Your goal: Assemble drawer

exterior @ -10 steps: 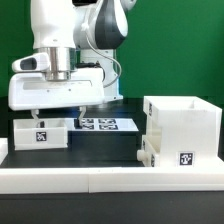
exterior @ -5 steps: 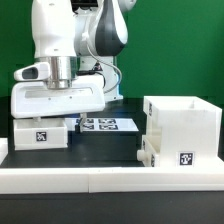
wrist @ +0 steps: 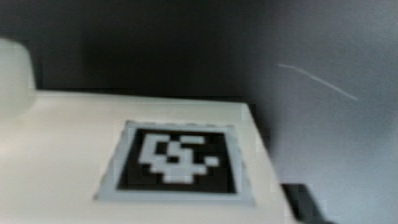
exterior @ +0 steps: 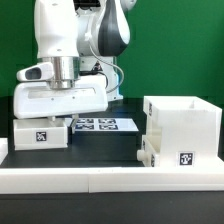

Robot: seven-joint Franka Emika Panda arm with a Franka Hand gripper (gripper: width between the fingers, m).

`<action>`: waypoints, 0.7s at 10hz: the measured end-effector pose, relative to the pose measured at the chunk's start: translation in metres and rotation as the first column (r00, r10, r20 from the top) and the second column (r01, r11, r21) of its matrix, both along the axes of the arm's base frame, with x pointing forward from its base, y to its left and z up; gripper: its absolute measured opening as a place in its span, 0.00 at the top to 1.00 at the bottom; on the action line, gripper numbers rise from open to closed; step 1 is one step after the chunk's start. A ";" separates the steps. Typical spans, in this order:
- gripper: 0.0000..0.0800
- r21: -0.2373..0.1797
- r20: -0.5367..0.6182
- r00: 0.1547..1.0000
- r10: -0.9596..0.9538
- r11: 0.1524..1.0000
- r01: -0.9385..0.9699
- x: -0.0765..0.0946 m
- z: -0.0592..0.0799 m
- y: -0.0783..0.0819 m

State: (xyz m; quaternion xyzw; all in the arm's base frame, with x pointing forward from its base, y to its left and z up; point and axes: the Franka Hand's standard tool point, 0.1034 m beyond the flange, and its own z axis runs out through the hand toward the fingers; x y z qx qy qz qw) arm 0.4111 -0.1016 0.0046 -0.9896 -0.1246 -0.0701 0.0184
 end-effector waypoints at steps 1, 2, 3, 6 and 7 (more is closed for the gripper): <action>0.92 0.000 0.000 1.000 0.003 1.000 -0.003 0.000 0.000 0.001; 0.95 0.000 0.000 1.000 0.008 1.000 -0.008 0.001 0.000 0.004; 0.95 0.000 0.000 1.000 0.013 1.000 -0.013 0.001 0.000 0.006; 0.95 0.016 0.006 1.000 -0.002 1.000 0.002 0.015 0.012 0.034; 0.95 0.020 0.009 1.000 0.012 1.000 -0.012 0.021 0.019 0.044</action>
Offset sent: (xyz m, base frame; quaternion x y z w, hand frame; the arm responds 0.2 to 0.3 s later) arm 0.0073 0.0129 0.0058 -0.0066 -0.0062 0.0140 0.9999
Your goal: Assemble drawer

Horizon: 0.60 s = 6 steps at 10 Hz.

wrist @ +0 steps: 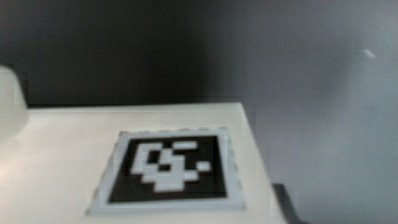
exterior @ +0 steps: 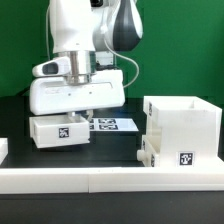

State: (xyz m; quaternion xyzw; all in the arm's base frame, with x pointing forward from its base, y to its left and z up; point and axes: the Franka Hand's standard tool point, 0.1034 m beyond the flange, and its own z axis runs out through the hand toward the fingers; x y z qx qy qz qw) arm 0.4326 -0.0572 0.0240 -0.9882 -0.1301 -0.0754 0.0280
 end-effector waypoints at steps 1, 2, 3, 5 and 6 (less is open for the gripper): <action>0.95 0.003 0.005 1.000 0.022 1.000 -0.022 0.007 0.008 0.010; 0.95 0.007 0.013 0.998 0.055 0.998 -0.055 0.017 0.018 0.023; 0.95 0.009 0.014 0.995 0.098 0.995 -0.098 0.025 0.024 0.028; 0.95 -0.009 -0.001 0.951 0.309 0.951 -0.309 0.049 0.037 0.038; 0.95 -0.012 0.004 0.951 0.310 0.951 -0.310 0.054 0.040 0.041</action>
Offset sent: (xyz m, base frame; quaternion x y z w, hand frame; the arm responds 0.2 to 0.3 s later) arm 0.0392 0.0126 0.0288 0.0082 0.0030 -0.1795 0.9837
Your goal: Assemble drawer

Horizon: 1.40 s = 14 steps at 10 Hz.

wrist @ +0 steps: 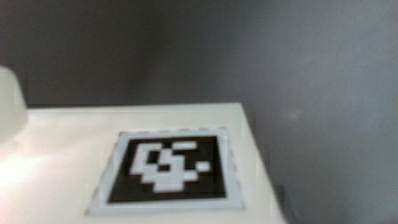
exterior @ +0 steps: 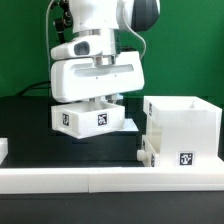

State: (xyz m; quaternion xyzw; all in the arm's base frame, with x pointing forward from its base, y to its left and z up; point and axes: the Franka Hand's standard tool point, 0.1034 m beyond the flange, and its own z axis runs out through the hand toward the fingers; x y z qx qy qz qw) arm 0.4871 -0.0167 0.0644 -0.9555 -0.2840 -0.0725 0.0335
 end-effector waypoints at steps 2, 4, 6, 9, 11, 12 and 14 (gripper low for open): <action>0.95 -0.001 -0.003 1.000 0.018 1.000 -0.018 -0.003 -0.003 -0.001; 0.95 -0.024 0.008 0.984 0.175 0.984 -0.175 -0.003 -0.005 -0.003; 0.95 -0.057 0.010 0.929 0.371 0.927 -0.370 0.002 -0.005 -0.008; 0.95 -0.079 0.008 0.844 0.536 0.842 -0.533 0.003 -0.007 -0.010; 0.95 -0.096 0.004 0.766 0.643 0.763 -0.640 0.003 -0.008 -0.011; 0.95 -0.095 -0.004 0.730 0.684 0.726 -0.681 0.007 -0.009 -0.011; 0.95 -0.097 0.004 0.719 0.695 0.716 -0.691 0.023 -0.006 -0.005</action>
Offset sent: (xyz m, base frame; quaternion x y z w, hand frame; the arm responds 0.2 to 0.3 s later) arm 0.0000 0.0000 0.0000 0.0000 0.0000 -0.1296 0.9916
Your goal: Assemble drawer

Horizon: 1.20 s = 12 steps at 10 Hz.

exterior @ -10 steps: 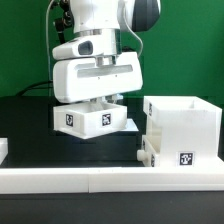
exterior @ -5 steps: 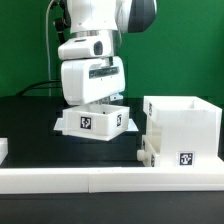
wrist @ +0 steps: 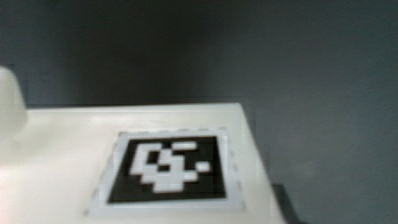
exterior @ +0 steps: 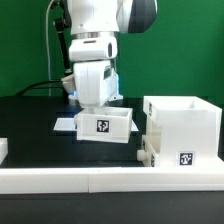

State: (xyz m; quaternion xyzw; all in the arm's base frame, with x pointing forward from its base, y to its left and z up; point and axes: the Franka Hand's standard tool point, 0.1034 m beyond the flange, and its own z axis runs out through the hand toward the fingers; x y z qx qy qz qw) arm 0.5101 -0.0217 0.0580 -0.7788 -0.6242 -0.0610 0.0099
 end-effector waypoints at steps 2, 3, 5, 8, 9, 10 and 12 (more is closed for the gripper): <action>0.95 -0.009 -0.010 0.999 0.050 0.999 -0.050 0.015 0.002 0.007; 0.95 -0.014 -0.004 0.997 0.071 0.997 -0.071 0.020 0.002 0.009; 0.95 -0.014 -0.009 0.997 0.079 0.997 -0.079 0.018 0.000 0.007; 0.95 -0.014 -0.012 0.990 0.142 0.990 -0.142 0.021 -0.003 0.009; 0.95 -0.012 -0.015 0.989 0.149 0.989 -0.149 0.026 -0.003 0.013; 0.95 -0.011 -0.021 0.988 0.151 0.988 -0.151 0.030 -0.004 0.013; 0.95 -0.007 -0.048 0.987 0.151 0.988 -0.152 0.030 -0.005 0.012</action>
Offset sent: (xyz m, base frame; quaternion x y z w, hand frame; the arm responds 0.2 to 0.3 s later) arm 0.0000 0.0000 0.0000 0.0000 0.0000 -0.0650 0.9979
